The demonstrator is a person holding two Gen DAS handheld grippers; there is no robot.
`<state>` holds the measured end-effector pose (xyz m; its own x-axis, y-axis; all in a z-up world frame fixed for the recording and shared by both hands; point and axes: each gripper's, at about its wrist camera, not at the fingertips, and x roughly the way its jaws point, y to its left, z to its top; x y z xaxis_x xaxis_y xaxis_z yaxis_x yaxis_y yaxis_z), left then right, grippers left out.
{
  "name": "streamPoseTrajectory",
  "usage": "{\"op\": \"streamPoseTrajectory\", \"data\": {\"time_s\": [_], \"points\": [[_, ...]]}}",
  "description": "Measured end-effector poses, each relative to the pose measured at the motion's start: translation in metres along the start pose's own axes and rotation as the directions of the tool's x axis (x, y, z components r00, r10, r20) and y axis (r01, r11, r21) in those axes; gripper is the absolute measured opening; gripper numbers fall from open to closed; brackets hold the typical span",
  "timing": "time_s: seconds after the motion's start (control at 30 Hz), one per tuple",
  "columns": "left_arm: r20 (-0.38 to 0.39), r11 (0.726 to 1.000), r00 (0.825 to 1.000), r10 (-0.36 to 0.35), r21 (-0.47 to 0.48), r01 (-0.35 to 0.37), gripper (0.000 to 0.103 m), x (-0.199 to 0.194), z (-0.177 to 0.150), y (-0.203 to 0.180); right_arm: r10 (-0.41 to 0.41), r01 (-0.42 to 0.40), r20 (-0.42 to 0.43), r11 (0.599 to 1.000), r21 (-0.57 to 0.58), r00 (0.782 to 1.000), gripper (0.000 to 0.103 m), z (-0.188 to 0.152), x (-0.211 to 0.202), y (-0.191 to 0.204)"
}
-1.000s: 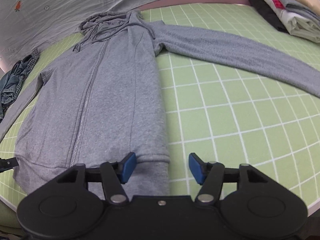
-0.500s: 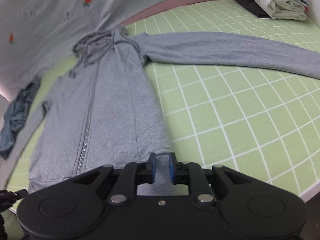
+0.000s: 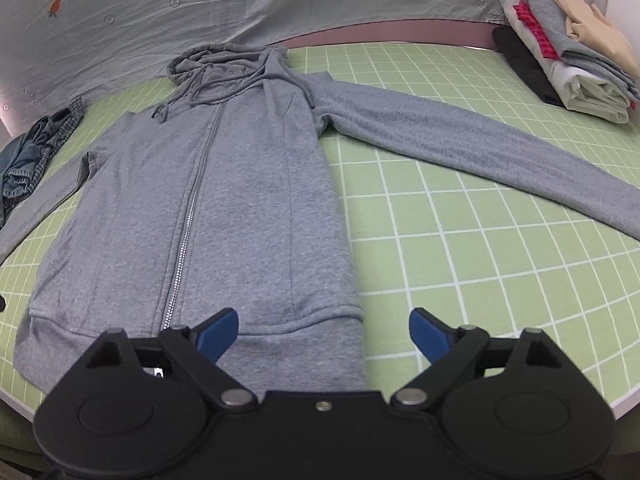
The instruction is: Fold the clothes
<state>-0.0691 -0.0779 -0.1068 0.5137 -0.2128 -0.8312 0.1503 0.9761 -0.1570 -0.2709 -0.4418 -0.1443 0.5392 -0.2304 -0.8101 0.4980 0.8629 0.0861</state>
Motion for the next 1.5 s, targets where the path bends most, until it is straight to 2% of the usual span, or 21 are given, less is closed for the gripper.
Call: {"op": "streamPoseTrajectory", "data": {"time_s": [0.07,0.27,0.4,0.57,0.77,1.03,1.13,1.33,1.5], "points": [[0.005,1.000,1.000,0.031,-0.006,-0.031,0.095,0.001,0.004,0.011,-0.016,0.016,0.005,1.000,-0.019,1.000,0.102,0.001,0.003,0.008],[0.030,0.989,0.992,0.126,-0.076,-0.124,0.097,0.004,0.021,0.059,-0.053,0.057,0.056,0.996,-0.063,0.997,0.103,0.006,0.007,0.039],[0.043,0.978,0.984,0.172,-0.124,-0.165,0.097,0.009,0.036,0.096,-0.070,0.073,0.044,0.995,-0.061,0.997,0.103,0.010,0.017,0.059],[0.058,0.968,0.979,0.196,-0.169,-0.184,0.097,0.019,0.058,0.139,-0.130,0.130,-0.005,0.991,-0.033,0.992,0.103,0.015,0.033,0.085],[0.035,0.968,0.978,0.207,-0.152,-0.199,0.098,0.042,0.077,0.179,-0.161,0.163,-0.041,0.986,0.028,0.986,0.103,0.016,0.045,0.111],[0.025,0.974,0.980,0.195,-0.122,-0.191,0.098,0.065,0.097,0.202,-0.241,0.242,-0.079,0.970,0.007,0.967,0.103,0.016,0.050,0.145],[0.028,0.974,0.978,0.208,-0.102,-0.204,0.102,0.073,0.103,0.201,-0.251,0.253,-0.084,0.968,0.005,0.964,0.103,0.018,0.051,0.152],[0.036,0.970,0.970,0.239,-0.045,-0.237,0.102,0.081,0.108,0.197,-0.280,0.280,-0.082,0.960,-0.014,0.957,0.103,0.027,0.054,0.161],[0.054,0.969,0.968,0.245,0.007,-0.246,0.095,0.083,0.109,0.192,-0.282,0.282,-0.095,0.959,-0.017,0.955,0.103,0.026,0.057,0.163]]}}
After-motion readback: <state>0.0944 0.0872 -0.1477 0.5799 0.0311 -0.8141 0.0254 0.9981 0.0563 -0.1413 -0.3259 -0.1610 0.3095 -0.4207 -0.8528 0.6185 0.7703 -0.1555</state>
